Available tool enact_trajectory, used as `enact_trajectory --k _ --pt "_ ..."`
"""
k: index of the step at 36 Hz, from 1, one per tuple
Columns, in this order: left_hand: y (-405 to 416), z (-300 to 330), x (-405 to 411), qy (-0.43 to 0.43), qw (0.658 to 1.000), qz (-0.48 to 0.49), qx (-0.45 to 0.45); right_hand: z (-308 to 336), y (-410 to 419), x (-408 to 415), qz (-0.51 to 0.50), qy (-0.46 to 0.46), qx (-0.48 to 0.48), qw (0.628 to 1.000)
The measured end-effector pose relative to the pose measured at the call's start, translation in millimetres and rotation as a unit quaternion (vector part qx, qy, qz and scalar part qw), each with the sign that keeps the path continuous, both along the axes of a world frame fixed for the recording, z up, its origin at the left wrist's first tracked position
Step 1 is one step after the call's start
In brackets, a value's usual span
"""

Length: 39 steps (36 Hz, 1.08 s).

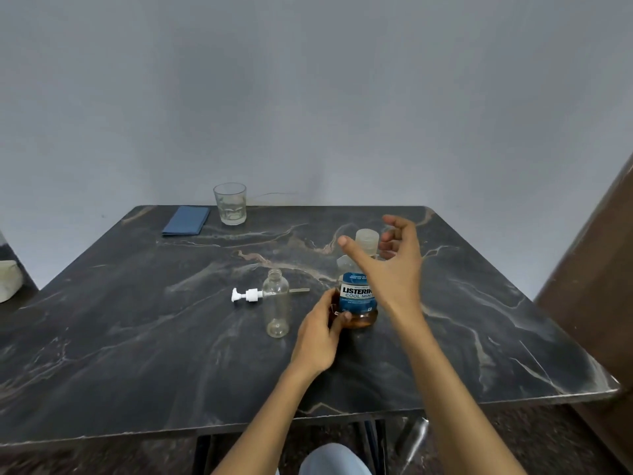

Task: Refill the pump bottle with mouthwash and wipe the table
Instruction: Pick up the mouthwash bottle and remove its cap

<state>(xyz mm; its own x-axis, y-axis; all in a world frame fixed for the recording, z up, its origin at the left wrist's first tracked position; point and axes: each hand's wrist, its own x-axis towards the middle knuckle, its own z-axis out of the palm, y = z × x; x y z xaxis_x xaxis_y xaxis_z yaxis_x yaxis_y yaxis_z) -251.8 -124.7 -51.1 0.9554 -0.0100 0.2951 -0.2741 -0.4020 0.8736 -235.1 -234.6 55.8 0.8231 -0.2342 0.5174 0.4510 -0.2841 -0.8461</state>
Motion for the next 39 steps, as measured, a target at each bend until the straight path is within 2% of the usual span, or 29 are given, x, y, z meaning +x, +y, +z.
enact_trajectory --k 14,21,29,39 --pt "-1 -2 2 -0.009 1.000 0.009 0.005 -14 4 8 -0.047 -0.035 0.052 0.997" --pt "0 -3 3 -0.018 1.000 0.001 -0.003 -16 0 0 -0.020 -0.052 -0.009 0.998" --pt "0 -4 3 -0.011 1.000 0.001 0.001 -13 6 4 -0.076 -0.040 -0.074 0.994" --pt "1 -3 1 -0.032 0.999 -0.013 -0.022 -20 19 -3 -0.106 -0.085 -0.065 0.989"
